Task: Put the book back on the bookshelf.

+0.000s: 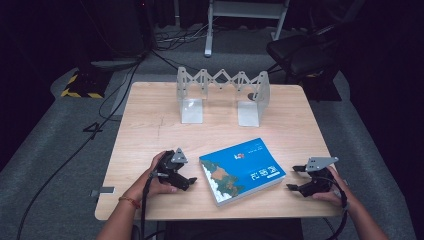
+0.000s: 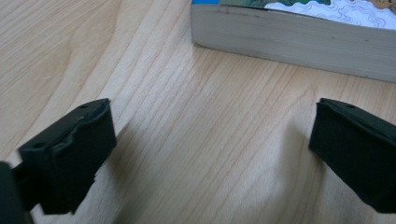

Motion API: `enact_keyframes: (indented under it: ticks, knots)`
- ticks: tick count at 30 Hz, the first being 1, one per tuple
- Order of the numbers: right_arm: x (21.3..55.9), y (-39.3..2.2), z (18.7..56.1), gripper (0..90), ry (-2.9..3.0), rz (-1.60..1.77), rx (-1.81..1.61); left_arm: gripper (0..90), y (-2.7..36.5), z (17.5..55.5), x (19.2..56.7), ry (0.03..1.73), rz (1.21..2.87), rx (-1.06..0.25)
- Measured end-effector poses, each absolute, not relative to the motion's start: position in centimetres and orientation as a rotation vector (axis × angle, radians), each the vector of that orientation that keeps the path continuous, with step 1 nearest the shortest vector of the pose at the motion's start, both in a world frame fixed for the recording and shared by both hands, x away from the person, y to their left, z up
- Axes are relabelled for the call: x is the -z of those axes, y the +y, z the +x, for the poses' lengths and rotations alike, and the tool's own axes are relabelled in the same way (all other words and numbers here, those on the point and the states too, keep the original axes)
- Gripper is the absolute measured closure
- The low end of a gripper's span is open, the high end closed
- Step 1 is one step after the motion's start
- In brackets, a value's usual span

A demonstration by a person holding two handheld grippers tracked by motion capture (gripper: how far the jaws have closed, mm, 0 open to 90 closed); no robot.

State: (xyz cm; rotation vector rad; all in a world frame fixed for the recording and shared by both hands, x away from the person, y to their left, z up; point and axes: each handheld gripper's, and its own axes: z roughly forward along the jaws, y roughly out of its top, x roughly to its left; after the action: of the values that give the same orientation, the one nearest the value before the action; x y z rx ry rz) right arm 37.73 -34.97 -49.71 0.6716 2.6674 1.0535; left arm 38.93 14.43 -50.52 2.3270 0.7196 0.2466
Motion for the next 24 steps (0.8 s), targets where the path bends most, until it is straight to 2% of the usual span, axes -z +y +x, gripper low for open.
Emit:
enact_keyframes:
  ticks: [7, 9, 16, 18, 19, 20, 21, 24]
  knots:
    - [49.7, -32.0, 37.8, 20.1, 2.616, 0.655, -1.044, 0.1, 12.5, 39.6, 50.5, 0.608, 2.346, -0.203]
    - [49.8, -32.0, 38.2, 15.2, 2.616, 0.664, -1.042, 0.1, 12.0, 39.7, 50.5, 0.586, 2.351, -0.191]
    - [49.7, -32.0, 39.1, 15.1, 2.675, 0.656, -1.043, 0.2, 11.7, 39.9, 50.5, 0.547, 2.363, -0.18]
    - [49.6, -32.0, 39.3, 21.7, 2.655, 0.679, -1.034, 0.2, 11.6, 39.8, 50.5, 0.518, 2.367, -0.17]
    - [49.6, -32.0, 39.3, 21.7, 2.655, 0.679, -1.034, 0.2, 11.6, 39.8, 50.5, 0.518, 2.367, -0.17]
    - [49.6, -32.1, 39.5, 28.9, 2.627, 0.692, -1.043, 0.2, 11.3, 39.6, 50.5, 0.49, 2.375, -0.158]
    - [49.5, -32.1, 39.7, 30.9, 2.596, 0.711, -1.04, 0.2, 11.1, 39.5, 50.5, 0.468, 2.378, -0.151]
    - [49.5, -32.0, 40.7, 24.0, 2.585, 0.748, -1.013, 0.0, 10.6, 39.4, 50.5, 0.487, 2.38, -0.157]
